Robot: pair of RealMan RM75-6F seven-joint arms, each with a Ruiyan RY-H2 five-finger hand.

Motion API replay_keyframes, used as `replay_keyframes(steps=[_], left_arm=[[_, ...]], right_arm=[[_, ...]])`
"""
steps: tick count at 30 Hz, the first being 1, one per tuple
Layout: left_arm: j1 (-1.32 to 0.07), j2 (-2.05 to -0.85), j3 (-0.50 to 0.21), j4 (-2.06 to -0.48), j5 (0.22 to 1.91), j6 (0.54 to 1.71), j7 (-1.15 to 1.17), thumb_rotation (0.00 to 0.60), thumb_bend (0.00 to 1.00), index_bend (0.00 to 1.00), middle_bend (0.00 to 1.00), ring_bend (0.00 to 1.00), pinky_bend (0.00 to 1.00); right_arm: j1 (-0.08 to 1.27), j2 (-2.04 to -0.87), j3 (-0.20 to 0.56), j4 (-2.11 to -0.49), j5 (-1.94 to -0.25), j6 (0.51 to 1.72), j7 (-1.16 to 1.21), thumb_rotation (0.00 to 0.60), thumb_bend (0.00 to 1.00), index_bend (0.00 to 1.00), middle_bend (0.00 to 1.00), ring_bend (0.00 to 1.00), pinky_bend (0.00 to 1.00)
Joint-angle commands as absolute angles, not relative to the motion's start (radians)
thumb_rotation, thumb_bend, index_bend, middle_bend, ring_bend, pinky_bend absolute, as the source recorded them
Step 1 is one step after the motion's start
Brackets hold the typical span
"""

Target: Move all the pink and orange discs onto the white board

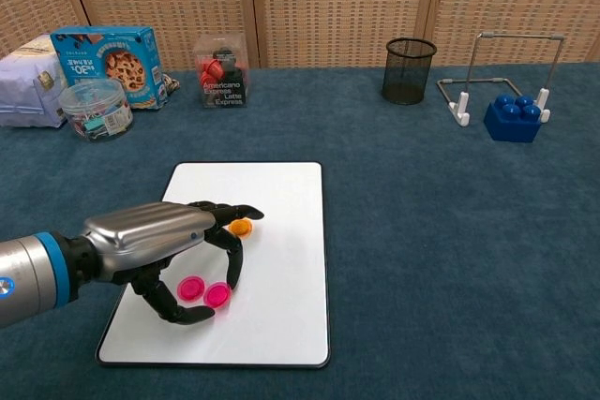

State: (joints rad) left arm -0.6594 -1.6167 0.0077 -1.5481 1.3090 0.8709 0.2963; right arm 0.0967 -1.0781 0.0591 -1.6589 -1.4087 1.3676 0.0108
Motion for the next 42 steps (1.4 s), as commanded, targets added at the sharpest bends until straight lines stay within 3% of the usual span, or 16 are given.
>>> replay_keyframes(steps=[1, 10, 28, 34, 36, 39, 42], left_arm=[[-0.662, -1.62, 0.006, -1.546, 1.298, 0.865, 0.306, 0.6, 0.33, 0.55, 0.0, 0.0, 0.0], [-0.663, -1.626, 0.007, -1.54, 1.299, 0.868, 0.302, 0.6, 0.32, 0.54, 0.0, 0.0, 0.0], [-0.664, -1.617, 0.003, -1.559, 1.307, 0.883, 0.29, 0.6, 0.26, 0.3, 0.0, 0.0, 0.0], [-0.627, -1.534, -0.009, -1.627, 1.398, 0.993, 0.193, 0.6, 0.23, 0.11, 0.0, 0.0, 0.0], [-0.607, -1.489, -0.012, -1.654, 1.423, 1.042, 0.169, 0.6, 0.15, 0.04, 0.0, 0.0, 0.0], [-0.57, -1.416, -0.014, -1.685, 1.444, 1.116, 0.154, 0.6, 0.02, 0.0, 0.0, 0.0, 0.0], [-0.507, -1.338, -0.016, -1.699, 1.437, 1.22, 0.178, 0.6, 0.0, 0.0, 0.0, 0.0, 0.0]], right_arm=[[0.097, -1.078, 0.059, -1.658, -1.409, 1.367, 0.012, 0.6, 0.0, 0.0, 0.0, 0.0, 0.0], [0.098, -1.076, 0.059, -1.66, -1.41, 1.366, 0.014, 0.6, 0.0, 0.0, 0.0, 0.0, 0.0], [0.097, -1.077, 0.059, -1.657, -1.409, 1.368, 0.014, 0.6, 0.0, 0.0, 0.0, 0.0, 0.0], [0.097, -1.077, 0.059, -1.654, -1.41, 1.368, 0.016, 0.6, 0.0, 0.0, 0.0, 0.0, 0.0], [0.096, -1.078, 0.059, -1.653, -1.412, 1.369, 0.017, 0.6, 0.0, 0.0, 0.0, 0.0, 0.0], [0.096, -1.078, 0.058, -1.653, -1.414, 1.372, 0.015, 0.6, 0.0, 0.0, 0.0, 0.0, 0.0], [0.095, -1.081, 0.059, -1.653, -1.417, 1.377, 0.009, 0.6, 0.0, 0.0, 0.0, 0.0, 0.0]])
